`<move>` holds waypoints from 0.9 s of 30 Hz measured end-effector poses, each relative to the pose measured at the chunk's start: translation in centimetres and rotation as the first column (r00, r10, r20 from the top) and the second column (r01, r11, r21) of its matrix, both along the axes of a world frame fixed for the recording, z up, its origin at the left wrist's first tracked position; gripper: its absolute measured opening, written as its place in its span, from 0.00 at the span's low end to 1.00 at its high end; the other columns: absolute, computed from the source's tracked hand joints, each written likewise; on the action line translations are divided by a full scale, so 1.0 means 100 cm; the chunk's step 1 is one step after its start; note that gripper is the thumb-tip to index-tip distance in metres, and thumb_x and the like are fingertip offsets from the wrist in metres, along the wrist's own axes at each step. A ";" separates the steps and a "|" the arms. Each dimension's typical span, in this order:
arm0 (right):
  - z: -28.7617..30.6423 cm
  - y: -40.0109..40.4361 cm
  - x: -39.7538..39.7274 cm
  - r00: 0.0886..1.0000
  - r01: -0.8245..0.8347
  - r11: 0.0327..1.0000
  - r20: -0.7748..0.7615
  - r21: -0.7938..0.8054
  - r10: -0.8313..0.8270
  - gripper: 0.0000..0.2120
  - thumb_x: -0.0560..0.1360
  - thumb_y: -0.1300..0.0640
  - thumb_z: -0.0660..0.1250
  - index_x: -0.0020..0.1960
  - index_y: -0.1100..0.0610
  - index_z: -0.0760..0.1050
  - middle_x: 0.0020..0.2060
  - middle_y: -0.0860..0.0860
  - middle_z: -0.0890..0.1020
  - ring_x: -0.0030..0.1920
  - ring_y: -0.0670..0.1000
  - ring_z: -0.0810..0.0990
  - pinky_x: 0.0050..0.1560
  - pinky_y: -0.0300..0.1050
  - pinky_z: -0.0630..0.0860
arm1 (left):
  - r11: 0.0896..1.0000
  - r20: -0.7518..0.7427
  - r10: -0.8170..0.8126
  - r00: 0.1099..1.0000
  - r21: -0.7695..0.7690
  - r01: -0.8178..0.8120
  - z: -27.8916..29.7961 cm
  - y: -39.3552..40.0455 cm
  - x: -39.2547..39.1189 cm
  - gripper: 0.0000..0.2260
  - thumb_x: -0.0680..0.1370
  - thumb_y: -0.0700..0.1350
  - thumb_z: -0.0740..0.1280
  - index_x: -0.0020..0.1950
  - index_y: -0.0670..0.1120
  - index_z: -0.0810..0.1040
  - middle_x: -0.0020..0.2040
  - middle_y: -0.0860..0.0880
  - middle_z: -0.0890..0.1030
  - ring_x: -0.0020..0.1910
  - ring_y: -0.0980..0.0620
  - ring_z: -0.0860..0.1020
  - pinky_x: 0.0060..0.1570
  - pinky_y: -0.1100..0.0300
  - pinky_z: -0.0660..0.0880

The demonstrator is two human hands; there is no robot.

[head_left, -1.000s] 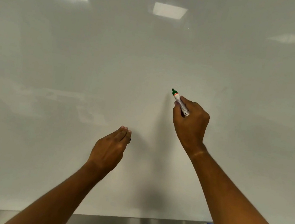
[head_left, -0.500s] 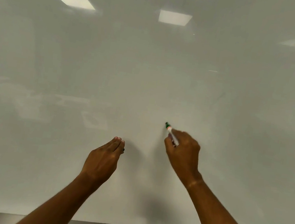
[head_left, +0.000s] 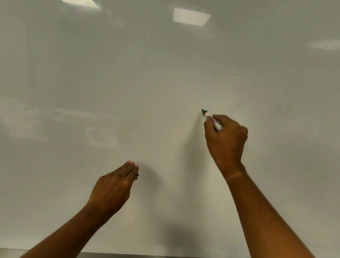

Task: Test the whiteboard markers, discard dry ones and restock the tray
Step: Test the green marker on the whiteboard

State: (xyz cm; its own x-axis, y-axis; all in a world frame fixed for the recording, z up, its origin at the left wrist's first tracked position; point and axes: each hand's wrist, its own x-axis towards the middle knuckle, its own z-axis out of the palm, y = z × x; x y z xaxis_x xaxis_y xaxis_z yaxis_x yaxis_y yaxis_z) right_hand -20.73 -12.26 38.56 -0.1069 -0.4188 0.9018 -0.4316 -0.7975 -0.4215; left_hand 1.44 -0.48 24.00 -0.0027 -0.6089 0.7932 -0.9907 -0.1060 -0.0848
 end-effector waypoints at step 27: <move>-0.022 -0.018 -0.037 0.996 -0.062 0.997 0.068 0.045 0.059 0.06 0.76 0.58 0.69 0.48 0.60 0.82 0.34 0.49 0.81 0.31 0.46 0.77 0.33 0.35 0.72 | 0.999 0.010 0.009 1.000 0.048 -0.010 -0.008 -0.002 -0.031 0.23 0.59 0.35 0.81 0.53 0.40 0.83 0.51 0.43 0.83 0.47 0.46 0.83 0.30 0.55 0.79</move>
State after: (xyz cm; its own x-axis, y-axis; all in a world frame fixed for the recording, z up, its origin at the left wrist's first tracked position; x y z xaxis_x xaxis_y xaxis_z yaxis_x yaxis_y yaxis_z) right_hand -24.46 -14.03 36.36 -0.1391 -0.4684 0.8725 -0.3529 -0.7998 -0.4856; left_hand -1.68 -0.69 23.19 -0.0046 -0.6463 0.7631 -0.9887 -0.1112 -0.1001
